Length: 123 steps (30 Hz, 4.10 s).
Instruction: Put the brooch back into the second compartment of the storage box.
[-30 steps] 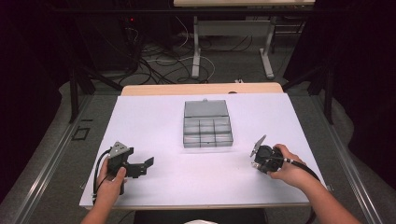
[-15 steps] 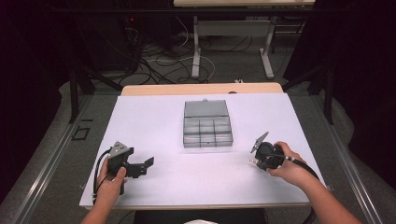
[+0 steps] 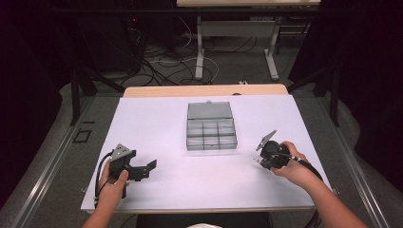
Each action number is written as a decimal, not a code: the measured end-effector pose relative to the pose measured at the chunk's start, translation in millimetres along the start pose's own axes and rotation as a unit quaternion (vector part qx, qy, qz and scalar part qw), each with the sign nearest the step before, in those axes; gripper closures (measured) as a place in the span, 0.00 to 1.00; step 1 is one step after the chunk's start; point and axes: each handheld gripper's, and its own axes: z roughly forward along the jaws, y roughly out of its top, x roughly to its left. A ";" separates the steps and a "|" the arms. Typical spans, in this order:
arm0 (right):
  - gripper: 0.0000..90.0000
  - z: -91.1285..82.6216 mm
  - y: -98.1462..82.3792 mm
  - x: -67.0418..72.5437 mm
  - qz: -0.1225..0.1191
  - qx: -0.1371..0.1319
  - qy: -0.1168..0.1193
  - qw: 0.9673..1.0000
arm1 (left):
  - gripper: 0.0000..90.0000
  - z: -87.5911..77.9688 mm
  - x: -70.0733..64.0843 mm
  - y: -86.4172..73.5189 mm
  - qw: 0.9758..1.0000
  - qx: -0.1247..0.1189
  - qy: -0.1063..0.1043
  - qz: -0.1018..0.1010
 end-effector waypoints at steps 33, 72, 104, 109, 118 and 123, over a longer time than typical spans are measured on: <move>0.90 -0.9 31.3 -18.4 0.052 -0.070 0.010 0.996 | 0.03 0.2 -0.1 -0.1 1.000 -0.003 0.002 0.000; 0.90 -9.0 81.7 -35.2 0.098 -0.127 0.013 0.987 | 0.03 0.1 0.7 0.0 1.000 -0.003 0.001 0.001; 0.90 2.4 129.0 -34.9 0.111 -0.144 0.007 0.983 | 0.03 0.8 1.1 -0.1 1.000 -0.004 0.000 0.000; 0.90 4.5 136.5 -33.9 0.111 -0.143 0.004 0.984 | 0.03 0.4 1.6 -0.1 1.000 -0.004 -0.001 0.000; 0.90 9.9 147.9 -32.0 0.119 -0.148 0.007 0.982 | 0.03 -0.7 2.3 -0.2 1.000 -0.005 0.000 -0.001; 0.90 12.2 152.5 -32.2 0.120 -0.148 0.003 0.982 | 0.03 -0.6 2.5 -0.1 1.000 -0.004 0.001 -0.001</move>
